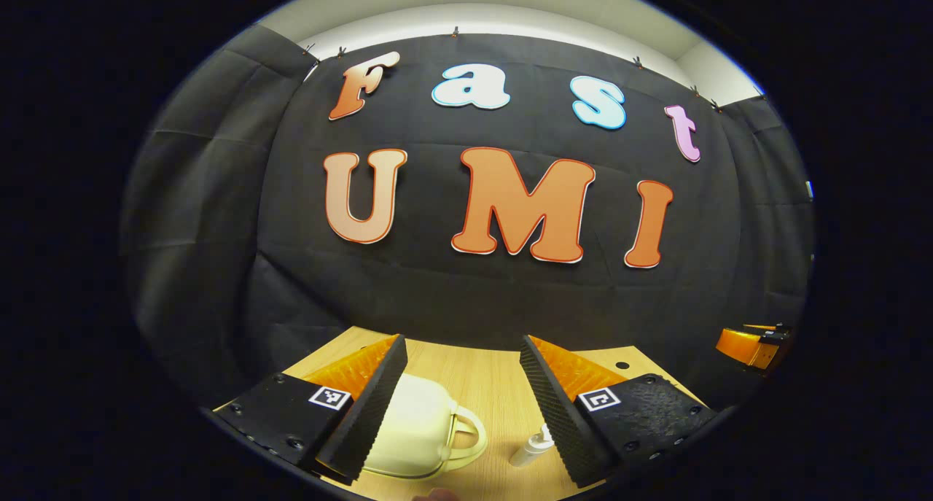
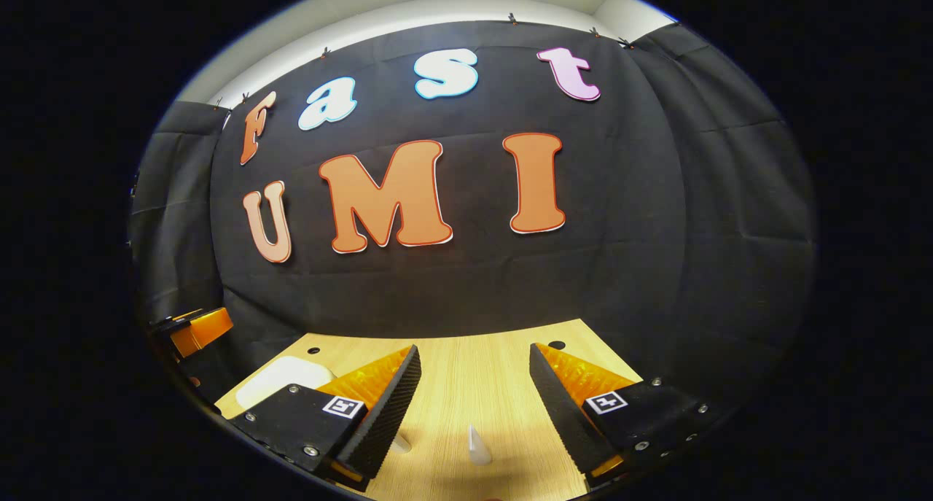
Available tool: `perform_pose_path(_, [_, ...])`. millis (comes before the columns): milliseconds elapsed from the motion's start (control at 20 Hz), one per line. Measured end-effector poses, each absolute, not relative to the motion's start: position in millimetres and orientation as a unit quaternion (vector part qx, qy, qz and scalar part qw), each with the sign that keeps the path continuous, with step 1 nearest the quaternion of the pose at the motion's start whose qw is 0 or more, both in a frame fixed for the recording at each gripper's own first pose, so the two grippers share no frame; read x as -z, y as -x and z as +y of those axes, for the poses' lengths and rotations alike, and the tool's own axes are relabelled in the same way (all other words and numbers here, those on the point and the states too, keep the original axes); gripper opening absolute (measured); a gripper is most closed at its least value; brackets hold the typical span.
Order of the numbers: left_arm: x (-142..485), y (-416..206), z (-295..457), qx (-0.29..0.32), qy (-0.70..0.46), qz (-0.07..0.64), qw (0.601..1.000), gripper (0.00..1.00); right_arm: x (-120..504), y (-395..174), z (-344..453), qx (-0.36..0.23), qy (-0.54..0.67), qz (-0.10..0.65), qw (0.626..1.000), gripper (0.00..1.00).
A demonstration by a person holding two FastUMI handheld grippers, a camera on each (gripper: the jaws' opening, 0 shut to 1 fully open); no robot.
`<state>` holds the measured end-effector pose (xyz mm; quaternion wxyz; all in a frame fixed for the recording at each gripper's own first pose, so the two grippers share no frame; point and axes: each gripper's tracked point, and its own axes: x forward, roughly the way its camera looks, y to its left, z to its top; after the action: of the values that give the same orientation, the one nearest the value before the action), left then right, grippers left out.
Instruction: First open the suitcase, pack the skin care products into it, and then close the suitcase.
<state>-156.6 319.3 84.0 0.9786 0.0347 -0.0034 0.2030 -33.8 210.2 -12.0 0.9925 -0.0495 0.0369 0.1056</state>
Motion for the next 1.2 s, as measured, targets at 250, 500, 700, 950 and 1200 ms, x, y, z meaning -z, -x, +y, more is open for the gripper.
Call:
perform_pose_path(250, [-73.1,155.1,338.4,-0.213,-0.093,0.021,0.972,0.98,22.3,28.0,207.0,-0.095,0.042,0.051,0.993,0.95])
perform_pose_path(500, [-27.0,153.6,337.4,-0.190,-0.202,0.089,0.957,0.98,42.5,24.1,199.2,-0.087,0.048,0.074,0.992,0.95])
perform_pose_path(700, [13.0,154.8,336.7,-0.168,-0.266,0.131,0.940,1.00,58.1,15.2,183.2,-0.068,0.043,0.093,0.992,0.95])
perform_pose_path(950, [60.8,145.7,336.9,-0.139,-0.335,0.176,0.915,0.99,68.8,13.9,171.6,-0.052,0.043,0.107,0.992,0.95])
perform_pose_path(1200, [114.3,134.9,331.9,-0.101,-0.394,0.223,0.886,0.99,78.4,15.9,155.6,-0.039,0.053,0.120,0.991,0.95])
